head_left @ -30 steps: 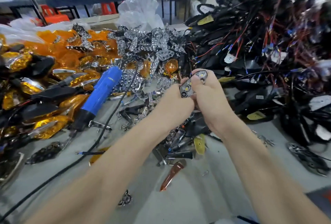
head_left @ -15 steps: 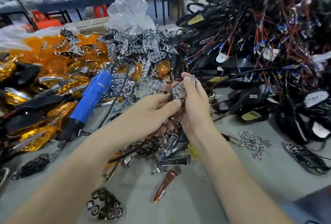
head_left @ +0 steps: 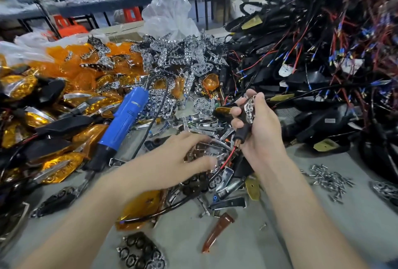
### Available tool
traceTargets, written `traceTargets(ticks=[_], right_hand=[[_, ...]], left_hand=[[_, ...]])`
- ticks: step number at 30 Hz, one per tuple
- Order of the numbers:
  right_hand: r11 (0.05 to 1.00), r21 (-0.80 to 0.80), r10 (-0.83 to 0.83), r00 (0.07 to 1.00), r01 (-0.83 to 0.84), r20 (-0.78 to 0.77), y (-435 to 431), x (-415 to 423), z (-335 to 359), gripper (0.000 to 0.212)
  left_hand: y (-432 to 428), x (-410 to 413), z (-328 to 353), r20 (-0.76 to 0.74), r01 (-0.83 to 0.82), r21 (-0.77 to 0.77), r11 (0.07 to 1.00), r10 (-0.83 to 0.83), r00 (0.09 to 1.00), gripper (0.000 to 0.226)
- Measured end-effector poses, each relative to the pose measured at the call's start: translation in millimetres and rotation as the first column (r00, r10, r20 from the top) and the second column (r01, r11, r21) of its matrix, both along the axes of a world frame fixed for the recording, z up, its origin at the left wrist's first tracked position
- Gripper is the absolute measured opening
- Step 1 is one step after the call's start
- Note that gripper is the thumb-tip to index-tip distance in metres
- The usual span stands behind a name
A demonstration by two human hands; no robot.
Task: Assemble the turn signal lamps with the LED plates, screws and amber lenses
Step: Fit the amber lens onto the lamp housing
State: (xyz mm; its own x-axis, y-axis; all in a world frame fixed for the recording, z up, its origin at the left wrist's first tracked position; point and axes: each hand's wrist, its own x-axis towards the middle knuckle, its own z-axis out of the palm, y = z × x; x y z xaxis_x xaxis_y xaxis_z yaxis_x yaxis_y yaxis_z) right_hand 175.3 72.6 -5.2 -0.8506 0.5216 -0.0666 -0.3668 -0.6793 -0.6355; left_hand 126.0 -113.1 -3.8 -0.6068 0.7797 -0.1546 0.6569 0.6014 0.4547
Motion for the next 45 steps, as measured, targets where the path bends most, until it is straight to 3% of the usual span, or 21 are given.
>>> traceTargets(ticks=[3,7,10,16,21,26,29,34,39,45], right_hand=[[1.000,0.005,-0.011,1.000,0.011,0.002,4.0,0.6,-2.3,0.025],[0.999,-0.002,0.034,0.999,-0.034,0.012,5.7,3.4,-3.2,0.026],[0.997,0.020,0.077,0.997,-0.078,0.025,3.8,4.0,-3.1,0.026],[0.990,-0.019,0.139,0.990,-0.139,0.020,-1.4,1.2,-2.6,0.020],[0.986,-0.044,0.161,0.987,-0.161,-0.010,-3.5,-1.9,-3.5,0.019],[0.982,0.006,0.190,0.981,-0.190,-0.032,-8.8,-1.0,-4.8,0.018],[0.979,0.036,0.203,0.979,-0.203,-0.011,-12.1,1.9,-4.1,0.017],[0.962,0.120,0.245,0.969,-0.246,0.017,-13.9,3.4,2.6,0.047],[0.973,0.035,0.226,0.974,-0.227,0.034,-21.6,-13.3,10.6,0.014],[0.961,0.010,0.275,0.959,-0.276,0.074,-33.4,-21.7,8.2,0.009]], left_hand=[[1.6,4.2,-0.1,-0.048,0.037,-0.097,0.995,-0.042,0.998,0.090],[-5.3,-0.6,-0.3,-0.193,-0.002,-0.106,0.994,-0.018,0.981,0.074],[-16.2,-12.5,-1.3,-0.315,-0.079,-0.103,0.992,0.043,0.948,0.072],[-38.3,-30.3,-2.8,-0.426,-0.250,-0.043,0.967,0.208,0.880,0.061],[-50.5,-37.4,-8.5,-0.303,-0.301,0.094,0.949,0.316,0.899,0.060],[-55.8,-39.7,-5.6,-0.221,-0.307,0.130,0.943,0.330,0.918,0.064],[-58.1,-37.8,-3.2,-0.148,-0.309,0.171,0.935,0.335,0.931,0.042],[-61.7,-35.5,-1.8,-0.117,-0.262,0.244,0.934,0.296,0.948,0.048],[-62.3,-33.0,-6.2,-0.075,-0.258,0.329,0.909,0.297,0.952,0.047],[-60.1,-30.0,-16.8,-0.050,-0.240,0.348,0.906,0.274,0.960,0.057]])
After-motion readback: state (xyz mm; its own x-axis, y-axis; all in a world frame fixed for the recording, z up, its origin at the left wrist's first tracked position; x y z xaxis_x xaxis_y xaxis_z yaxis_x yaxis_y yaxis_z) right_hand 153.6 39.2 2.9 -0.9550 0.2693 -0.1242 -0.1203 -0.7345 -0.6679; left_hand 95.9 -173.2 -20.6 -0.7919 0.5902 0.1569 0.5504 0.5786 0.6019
